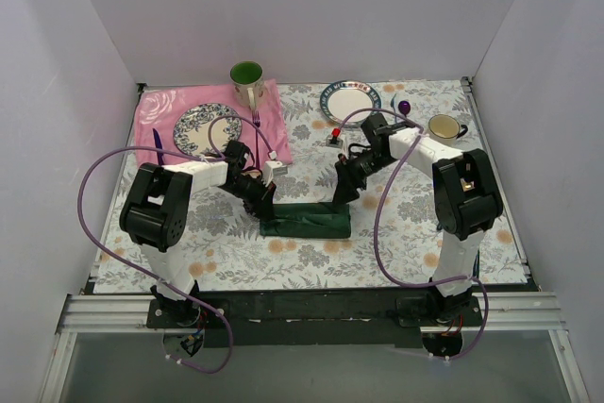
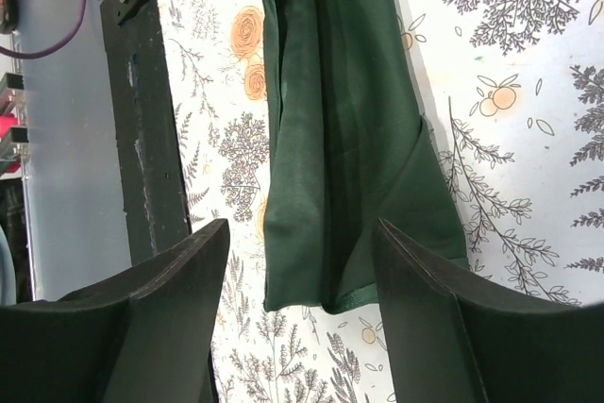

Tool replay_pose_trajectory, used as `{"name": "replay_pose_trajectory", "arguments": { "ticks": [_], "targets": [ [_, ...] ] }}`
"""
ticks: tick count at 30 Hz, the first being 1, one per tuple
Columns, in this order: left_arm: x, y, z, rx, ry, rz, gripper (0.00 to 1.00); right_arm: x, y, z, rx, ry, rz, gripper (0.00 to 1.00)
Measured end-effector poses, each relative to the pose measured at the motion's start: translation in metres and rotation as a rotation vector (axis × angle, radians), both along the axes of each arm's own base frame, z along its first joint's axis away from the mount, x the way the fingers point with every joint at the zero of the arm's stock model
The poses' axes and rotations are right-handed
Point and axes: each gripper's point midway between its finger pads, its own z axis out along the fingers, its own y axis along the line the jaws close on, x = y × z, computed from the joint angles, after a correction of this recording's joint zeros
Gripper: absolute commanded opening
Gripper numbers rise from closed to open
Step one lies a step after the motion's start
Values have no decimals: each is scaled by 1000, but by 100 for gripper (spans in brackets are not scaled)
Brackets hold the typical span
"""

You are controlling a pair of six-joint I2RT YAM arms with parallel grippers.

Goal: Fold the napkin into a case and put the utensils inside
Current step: Fold the 2/3-rectangle-folded napkin at the center of the board.

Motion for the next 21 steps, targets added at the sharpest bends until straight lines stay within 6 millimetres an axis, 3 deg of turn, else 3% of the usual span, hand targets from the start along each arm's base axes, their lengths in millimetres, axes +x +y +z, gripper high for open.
{"name": "replay_pose_trajectory", "arguments": {
  "ticks": [8,16,19,21],
  "targets": [
    [0,0,0,-2,2,0,0,-14,-1,2,-3,25,41,67],
    [0,0,0,-2,2,0,0,-28,-8,-19,-49,67,56,66],
    [0,0,0,-2,2,0,0,-31,-11,-29,-71,81,58,56],
    [0,0,0,-2,3,0,0,-31,-12,-33,-79,82,60,42]
  ]
}}
